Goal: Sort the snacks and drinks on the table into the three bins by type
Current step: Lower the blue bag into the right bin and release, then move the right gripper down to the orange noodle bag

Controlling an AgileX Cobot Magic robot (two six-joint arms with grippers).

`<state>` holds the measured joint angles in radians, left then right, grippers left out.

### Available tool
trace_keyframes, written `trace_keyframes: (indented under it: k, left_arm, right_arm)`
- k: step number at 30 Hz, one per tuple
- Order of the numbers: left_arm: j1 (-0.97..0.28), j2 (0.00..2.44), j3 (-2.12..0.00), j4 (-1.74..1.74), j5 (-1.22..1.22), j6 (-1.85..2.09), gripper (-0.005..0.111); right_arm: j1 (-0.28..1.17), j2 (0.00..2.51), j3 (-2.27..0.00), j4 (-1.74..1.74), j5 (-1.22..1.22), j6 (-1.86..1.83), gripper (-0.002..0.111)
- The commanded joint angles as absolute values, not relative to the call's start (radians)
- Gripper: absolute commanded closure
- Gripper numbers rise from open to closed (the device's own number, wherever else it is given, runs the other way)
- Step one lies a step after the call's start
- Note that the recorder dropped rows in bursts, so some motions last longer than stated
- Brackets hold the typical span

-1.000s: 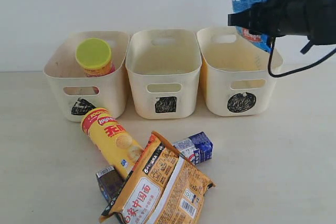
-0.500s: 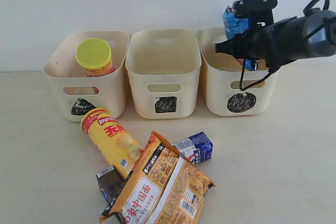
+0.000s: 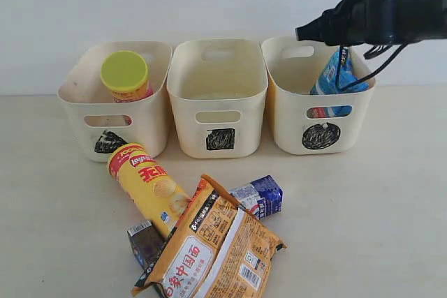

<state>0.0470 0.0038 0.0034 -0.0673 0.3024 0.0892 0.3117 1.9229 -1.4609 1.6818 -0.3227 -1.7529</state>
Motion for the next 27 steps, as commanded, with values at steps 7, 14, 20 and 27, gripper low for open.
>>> trace_keyframes:
  k: [7,14,20,27]
  left_arm:
    - [0.049,0.0,0.0,-0.07,0.288,0.079,0.103]
    - [0.049,0.0,0.0,-0.07,0.288,0.079,0.103]
    - [0.049,0.0,0.0,-0.07,0.288,0.079,0.103]
    - [0.049,0.0,0.0,-0.07,0.288,0.079,0.103]
  right_arm:
    - [0.349,1.695,-1.305,1.744,-0.452,-1.966,0.108]
    - [0.348,1.586,-1.166,1.744,-0.336,-1.727,0.108]
    - [0.348,1.538,-1.029,1.744,0.085,-1.582,0.108]
    - [0.348,1.538,-1.099,1.047,0.668,-0.896,0.108]
